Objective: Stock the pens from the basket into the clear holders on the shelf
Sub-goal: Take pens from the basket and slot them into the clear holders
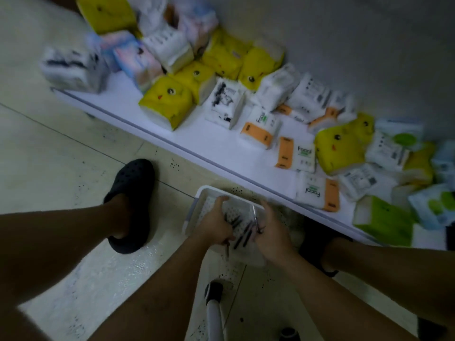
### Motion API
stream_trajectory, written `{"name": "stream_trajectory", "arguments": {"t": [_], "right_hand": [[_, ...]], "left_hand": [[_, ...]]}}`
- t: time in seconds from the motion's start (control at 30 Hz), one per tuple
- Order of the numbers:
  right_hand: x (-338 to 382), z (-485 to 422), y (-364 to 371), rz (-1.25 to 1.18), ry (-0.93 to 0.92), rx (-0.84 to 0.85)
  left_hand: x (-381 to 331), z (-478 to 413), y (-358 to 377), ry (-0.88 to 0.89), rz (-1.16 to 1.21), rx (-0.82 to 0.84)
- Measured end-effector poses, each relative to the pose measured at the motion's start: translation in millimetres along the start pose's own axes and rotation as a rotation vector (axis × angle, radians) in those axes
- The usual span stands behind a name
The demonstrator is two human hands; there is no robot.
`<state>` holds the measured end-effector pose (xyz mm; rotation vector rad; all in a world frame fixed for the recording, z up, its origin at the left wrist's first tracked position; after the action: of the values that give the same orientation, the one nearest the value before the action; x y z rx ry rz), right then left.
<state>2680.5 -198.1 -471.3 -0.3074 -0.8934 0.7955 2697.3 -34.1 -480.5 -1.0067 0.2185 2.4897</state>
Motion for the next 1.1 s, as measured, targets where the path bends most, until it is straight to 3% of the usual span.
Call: {"name": "stream_trajectory", "arguments": {"t": [0.13,0.27,0.47,0.83,1.1], "right_hand": [[21.3,24.5,-28.3,-0.076,-0.112,-0.072],[38.0,51.6,-62.8,-0.140,-0.222,-0.171],[72.5,102.1,-118.6,-0.228,-0.335,-0.349],[119.7,204.0,-234.3,-0.427,-0.579,-0.627],[125.2,291.9,-324.6,-0.403,-0.745,-0.875]], "left_hand": [[-44.3,33.3,9.0,0.169,-0.114,-0.015],[-86.7,61.3,14.6,0.295,-0.029,-0.042],[-142.3,102.6,22.0,0.546,-0.124,-0.131],[-284.9,202.1,82.6,0.939,-0.245,-0.073],[-374.5,264.4,139.2,1.179,-0.334,-0.069]]}}
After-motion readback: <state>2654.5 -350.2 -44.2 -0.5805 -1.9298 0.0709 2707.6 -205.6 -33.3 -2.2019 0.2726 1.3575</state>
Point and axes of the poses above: each hand's wrist, its own z-axis away from the middle knuckle, its own y-axis out of the palm, x = y × z, the point moved 1 cm from there along -z, towards the middle knuckle, and after that the axes turned 7 degrees about x, right-handed, at the moved point
